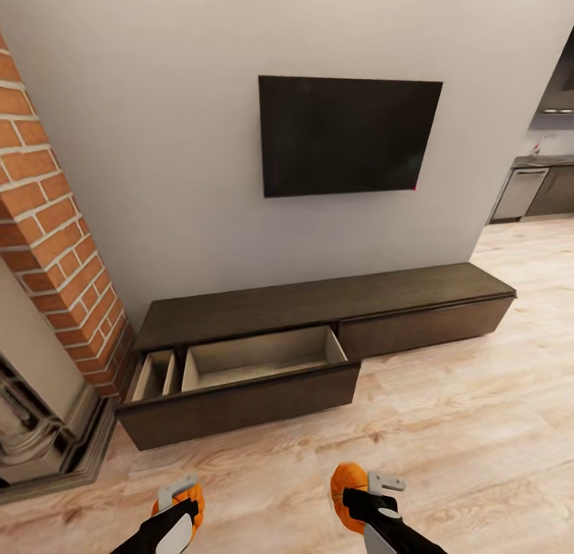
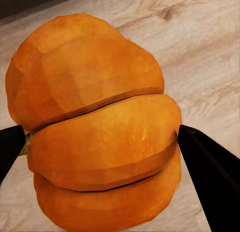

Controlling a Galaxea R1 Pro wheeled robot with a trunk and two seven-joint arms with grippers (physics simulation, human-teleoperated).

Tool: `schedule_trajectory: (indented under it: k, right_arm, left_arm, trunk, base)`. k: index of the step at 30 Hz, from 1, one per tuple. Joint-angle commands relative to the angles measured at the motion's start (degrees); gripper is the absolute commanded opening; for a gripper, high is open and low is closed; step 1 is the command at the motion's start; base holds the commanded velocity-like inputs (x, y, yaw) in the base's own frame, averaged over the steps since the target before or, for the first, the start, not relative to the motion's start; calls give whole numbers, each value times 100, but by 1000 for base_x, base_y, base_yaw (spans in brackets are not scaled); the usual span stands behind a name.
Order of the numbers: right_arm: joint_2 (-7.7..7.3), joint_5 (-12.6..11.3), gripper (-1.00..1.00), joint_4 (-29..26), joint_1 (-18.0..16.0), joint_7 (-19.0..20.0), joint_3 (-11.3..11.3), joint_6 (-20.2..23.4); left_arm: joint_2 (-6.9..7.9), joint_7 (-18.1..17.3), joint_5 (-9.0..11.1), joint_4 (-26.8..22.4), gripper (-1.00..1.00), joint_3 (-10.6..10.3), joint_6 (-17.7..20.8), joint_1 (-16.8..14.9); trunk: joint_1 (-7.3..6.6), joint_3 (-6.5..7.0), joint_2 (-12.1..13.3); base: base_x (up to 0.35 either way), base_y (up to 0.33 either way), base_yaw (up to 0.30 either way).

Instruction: Place each of the two pumpkins and all three candles from the living room inside a cabinet in the living room (use any cabinet), then make sure every cabinet is closed, and position the cauldron so it is next to a table in the living room.

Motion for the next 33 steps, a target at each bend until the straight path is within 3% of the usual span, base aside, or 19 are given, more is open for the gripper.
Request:
schedule_trajectory:
  k: [1,13,22,27,33]
  right_arm:
    - [-3,-53,-100,-4,-6,-31,48,-21]
    - [12,-48,-100,-6,-10,-29,56,-22]
    - [25,-49,-100,-4,-5,-37,57,-22]
    - [25,-50,-100,-4,-5,-31,57,-22]
    - [17,-47,-100,-17,-4,-35,53,-9]
  left_arm:
    - [4,53,16,-12,-100,-54,28,-2]
    - [6,53,16,-12,-100,-55,24,-2]
    - [-1,58,9,-12,-100,-56,16,-2]
    - [-12,62,14,-12,-100,-49,21,-2]
    - [-12,83,15,-36,-100,-47,28,-3]
  trunk:
    - [3,-5,-3]
    - [3,-5,-3]
    - [3,-5,-3]
    - [-107,85,198]
    - [-239,192,439]
  base:
    - [272,0,0]
    - [166,19,10]
    - [11,1,261]
    - [0,0,260]
    - [0,0,37]
